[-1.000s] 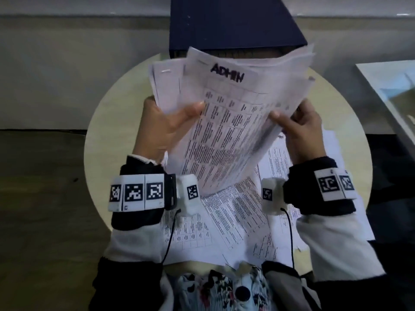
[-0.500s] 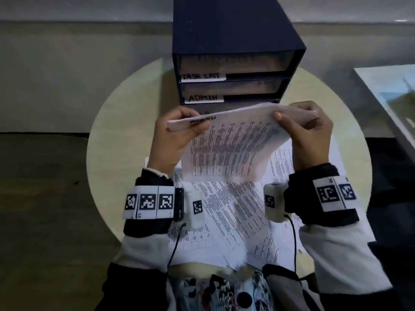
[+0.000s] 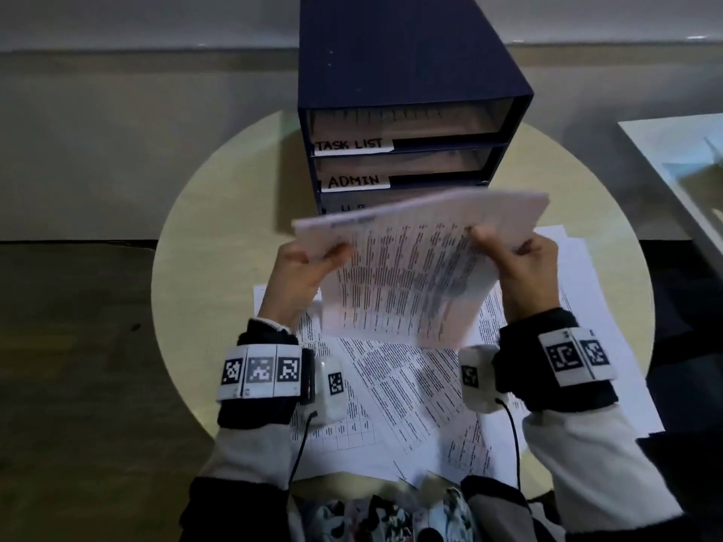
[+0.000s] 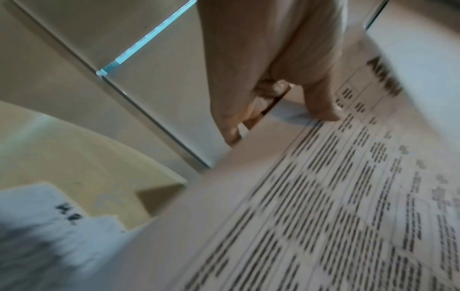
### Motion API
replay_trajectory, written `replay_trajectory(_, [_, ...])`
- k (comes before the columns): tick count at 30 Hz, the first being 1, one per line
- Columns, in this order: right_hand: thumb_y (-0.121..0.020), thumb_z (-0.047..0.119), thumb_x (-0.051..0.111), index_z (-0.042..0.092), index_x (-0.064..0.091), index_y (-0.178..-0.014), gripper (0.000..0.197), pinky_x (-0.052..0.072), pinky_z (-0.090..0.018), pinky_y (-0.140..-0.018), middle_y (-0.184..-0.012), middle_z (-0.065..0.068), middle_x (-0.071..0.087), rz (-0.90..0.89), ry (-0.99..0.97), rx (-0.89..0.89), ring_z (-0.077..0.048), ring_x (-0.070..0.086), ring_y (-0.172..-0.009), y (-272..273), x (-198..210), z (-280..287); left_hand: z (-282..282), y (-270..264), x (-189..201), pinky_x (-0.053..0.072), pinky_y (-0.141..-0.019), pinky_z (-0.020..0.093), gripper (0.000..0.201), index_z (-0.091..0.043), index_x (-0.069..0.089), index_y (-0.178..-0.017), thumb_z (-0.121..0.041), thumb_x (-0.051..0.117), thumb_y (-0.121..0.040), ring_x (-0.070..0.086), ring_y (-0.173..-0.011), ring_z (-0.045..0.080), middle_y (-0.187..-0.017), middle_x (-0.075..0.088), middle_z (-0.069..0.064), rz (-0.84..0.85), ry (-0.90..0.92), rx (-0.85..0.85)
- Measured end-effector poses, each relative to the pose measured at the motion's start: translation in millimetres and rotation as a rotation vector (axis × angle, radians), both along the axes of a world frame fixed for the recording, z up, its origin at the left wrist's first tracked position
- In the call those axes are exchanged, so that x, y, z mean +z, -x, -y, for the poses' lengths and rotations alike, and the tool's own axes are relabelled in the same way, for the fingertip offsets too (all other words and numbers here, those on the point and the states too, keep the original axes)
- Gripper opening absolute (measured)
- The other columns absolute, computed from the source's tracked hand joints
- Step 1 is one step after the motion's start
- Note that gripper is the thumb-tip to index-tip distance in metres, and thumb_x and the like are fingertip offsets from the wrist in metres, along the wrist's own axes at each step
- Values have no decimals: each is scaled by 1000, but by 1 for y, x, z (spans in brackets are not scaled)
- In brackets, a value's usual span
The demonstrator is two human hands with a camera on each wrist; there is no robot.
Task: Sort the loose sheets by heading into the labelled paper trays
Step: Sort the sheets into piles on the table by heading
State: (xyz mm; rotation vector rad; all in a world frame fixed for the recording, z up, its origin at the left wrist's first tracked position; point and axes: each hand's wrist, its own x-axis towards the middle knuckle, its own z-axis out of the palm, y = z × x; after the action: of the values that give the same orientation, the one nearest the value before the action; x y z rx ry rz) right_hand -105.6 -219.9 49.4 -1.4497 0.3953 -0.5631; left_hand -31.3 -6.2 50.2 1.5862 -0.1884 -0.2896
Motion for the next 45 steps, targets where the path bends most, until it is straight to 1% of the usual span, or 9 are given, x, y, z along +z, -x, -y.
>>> replay_trajectory(3, [-80, 4, 67, 14, 64, -77, 10, 51, -17, -60, -59, 16, 68, 63, -32, -109, 1, 62, -59, -15, 9, 10, 10, -5, 0, 52, -80, 25, 17, -14, 64, -92, -26, 64, -80, 67, -87, 15, -91, 70, -1, -30, 15, 41])
replay_trajectory(9, [-89, -2, 50, 12, 55, -88, 14, 49, -16, -58, -67, 12, 68, -194, -53, -55, -5, 64, -67, -29, -9, 24, 28, -16, -32, 35, -108, 38, 29, -4, 57, -120, -13, 55, -93, 55, -115, 20, -114, 63, 5, -247, -103, 95])
replay_trajectory(14, [-90, -1, 48, 7, 54, -99, 13, 45, -17, -45, -74, -4, 59, -487, 3, 51, -15, 54, -61, -9, -37, 26, 34, -25, -44, 22, -110, 41, 46, -3, 44, -134, -21, 56, -93, 37, -132, 23, -136, 50, 7, -443, -148, 165])
replay_trajectory(21, [-90, 9, 54, 18, 62, -89, 12, 40, -24, -52, -74, -3, 58, -514, -158, 228, -17, 53, -64, 18, -49, 24, 43, -68, -28, 22, -112, 41, 66, -2, 26, -143, -30, 56, -92, 30, -138, 29, -149, 34, 10, -449, -134, 228])
replay_trajectory(25, [-92, 3, 48, 16, 58, -100, 19, 43, -18, -38, -78, -4, 69, -469, -310, 307, -13, 63, -48, 26, -51, 27, 53, -93, -17, 42, -98, 36, 45, 1, 47, -129, -26, 54, -93, 50, -124, 33, -135, 51, 19, -387, -185, 197])
replay_trajectory(31, [-95, -2, 40, 9, 54, -93, 18, 39, -15, -35, -80, -12, 61, -320, -371, 122, -11, 55, -36, -5, -45, 31, 50, -107, -12, 47, -97, 49, 22, -3, 61, -109, -16, 53, -93, 62, -108, 33, -115, 65, 17, -391, -80, 156])
replay_trajectory(36, [-96, 0, 39, 9, 50, -84, 19, 44, -13, -39, -52, 0, 64, -219, -451, 39, -7, 59, -40, -59, -26, 32, 39, -94, -13, 54, -79, 33, 19, -6, 60, -109, -7, 46, -96, 65, -98, 22, -103, 67, 5, -395, -29, 80])
replay_trajectory(39, [-97, 0, 36, 9, 44, -79, 22, 47, -13, -42, -41, 1, 59, -195, -476, 41, -8, 63, -44, -95, -17, 34, 35, -92, -15, 53, -61, 19, 17, -6, 54, -111, -9, 44, -97, 69, -71, 12, -92, 69, 4, -392, -12, 120])
replay_trajectory(45, [-97, -3, 32, 12, 35, -89, 17, 51, -20, -48, -61, -10, 56, -179, -499, 5, -14, 65, -46, -139, -18, 42, 39, -95, -13, 49, -65, 20, 22, -8, 55, -106, -11, 34, -99, 66, -67, 11, -87, 68, 5, -352, -60, 97])
